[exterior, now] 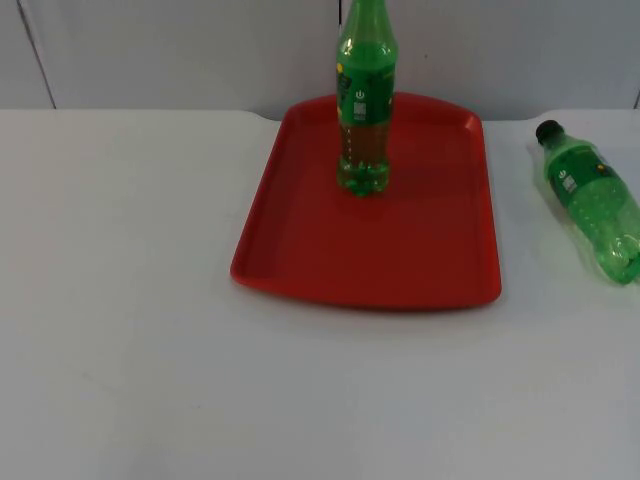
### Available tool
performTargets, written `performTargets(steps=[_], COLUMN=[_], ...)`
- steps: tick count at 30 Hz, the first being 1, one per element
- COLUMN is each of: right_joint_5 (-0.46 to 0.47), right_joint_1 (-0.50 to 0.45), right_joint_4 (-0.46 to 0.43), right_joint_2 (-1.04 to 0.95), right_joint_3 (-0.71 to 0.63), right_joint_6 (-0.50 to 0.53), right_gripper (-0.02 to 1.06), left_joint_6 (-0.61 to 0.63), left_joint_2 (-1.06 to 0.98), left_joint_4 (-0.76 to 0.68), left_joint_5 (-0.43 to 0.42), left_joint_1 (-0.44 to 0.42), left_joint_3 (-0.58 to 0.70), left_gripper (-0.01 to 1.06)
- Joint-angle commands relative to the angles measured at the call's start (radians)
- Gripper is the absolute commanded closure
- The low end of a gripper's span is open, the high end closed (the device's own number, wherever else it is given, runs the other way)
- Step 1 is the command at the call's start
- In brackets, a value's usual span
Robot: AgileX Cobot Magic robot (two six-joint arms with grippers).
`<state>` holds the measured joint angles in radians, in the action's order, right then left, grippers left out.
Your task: Place the bottle upright on the tray.
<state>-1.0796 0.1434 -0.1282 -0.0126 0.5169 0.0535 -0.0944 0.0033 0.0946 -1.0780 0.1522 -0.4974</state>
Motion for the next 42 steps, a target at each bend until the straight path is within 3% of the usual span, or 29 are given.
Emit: performTargets(steps=[1,14,18,33,41,42], right_joint_5=[0.019,0.211,0.268,0.277,0.172,0.142], right_joint_1=[-0.006,-0.006,-0.006,-0.006,-0.006,-0.006], right_joint_4=[-0.007,-0.005,-0.005,-0.005,-0.005,-0.005], right_joint_2=[-0.024,-0.447,-0.683,-1.354,-1.597,-1.662], right_joint_3=[0.004,0.138,0.256,0.713,0.981,1.062], right_joint_6=[0.002,-0.018,-0.02,-0.02,-0.012,-0.008], right_gripper=[0.0,0.0,0.0,0.0,0.0,0.0], left_joint_6=[0.006,0.006,0.006,0.006,0.006,0.006], left_joint_2=[-0.003,-0.003,-0.003,-0.003,-0.003,-0.003], left_joint_4=[0.002,0.002,0.002,0.002,0.002,0.002], left_joint_5=[0.001,0.001,0.001,0.001,0.001,0.001], left_joint_1=[-0.003,-0.003,-0.003,-0.003,-0.003,-0.003], left_joint_3=[0.004,0.004,0.004,0.004,0.004,0.004], left_gripper=[0.0,0.0,0.0,0.0,0.0,0.0])
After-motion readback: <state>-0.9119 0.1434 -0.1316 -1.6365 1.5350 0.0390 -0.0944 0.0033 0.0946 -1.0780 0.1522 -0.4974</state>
